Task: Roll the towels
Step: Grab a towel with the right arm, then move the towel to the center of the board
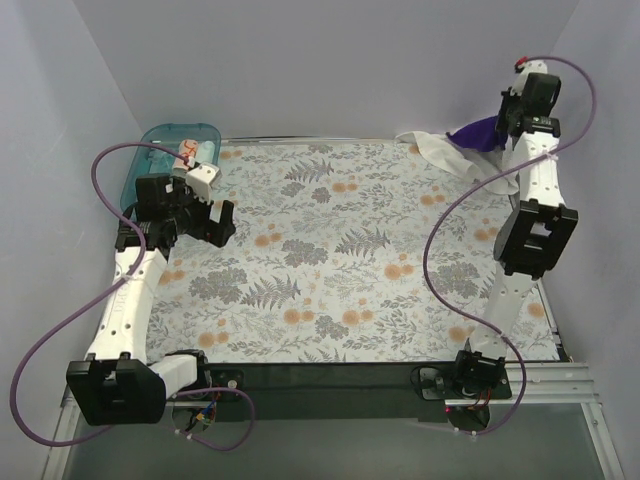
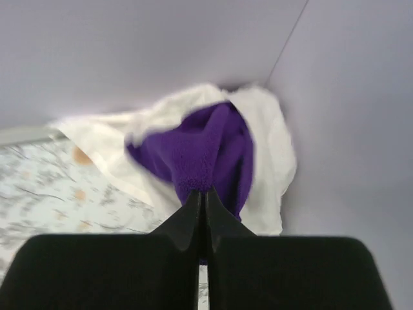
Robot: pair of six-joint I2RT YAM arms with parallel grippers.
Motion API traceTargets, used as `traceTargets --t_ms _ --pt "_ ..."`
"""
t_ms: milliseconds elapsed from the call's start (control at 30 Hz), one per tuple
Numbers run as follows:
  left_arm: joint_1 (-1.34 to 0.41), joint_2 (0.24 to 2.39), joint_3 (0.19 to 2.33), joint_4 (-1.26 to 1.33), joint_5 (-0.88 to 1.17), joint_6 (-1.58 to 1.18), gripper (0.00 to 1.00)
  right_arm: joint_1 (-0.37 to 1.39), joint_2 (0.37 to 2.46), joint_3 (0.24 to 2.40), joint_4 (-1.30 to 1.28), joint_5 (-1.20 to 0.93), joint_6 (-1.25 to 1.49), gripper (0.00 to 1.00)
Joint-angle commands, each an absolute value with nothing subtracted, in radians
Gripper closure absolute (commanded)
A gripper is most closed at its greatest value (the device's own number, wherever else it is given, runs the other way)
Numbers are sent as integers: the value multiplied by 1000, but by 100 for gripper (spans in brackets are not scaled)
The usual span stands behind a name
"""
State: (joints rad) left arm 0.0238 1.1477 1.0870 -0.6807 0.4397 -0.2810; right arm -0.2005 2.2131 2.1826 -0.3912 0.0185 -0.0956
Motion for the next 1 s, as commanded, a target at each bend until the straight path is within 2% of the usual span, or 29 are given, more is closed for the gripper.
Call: traceTargets --t_ms 0,167,433,733,967 --pt "25 1085 1112 -658 429 -321 2 -186 1993 2161 -304 8 32 99" --pt "26 1031 1112 -657 431 -334 2 -186 1847 2141 -304 26 104 99" --pt "25 982 1111 -663 408 -336 2 -129 1622 2138 -293 -152 58 99" --pt "25 982 1157 -632 431 -416 2 115 1430 2141 -270 -189 -80 99" --pt "25 999 1213 -603 469 -489 2 271 1289 1974 -249 -350 84 99"
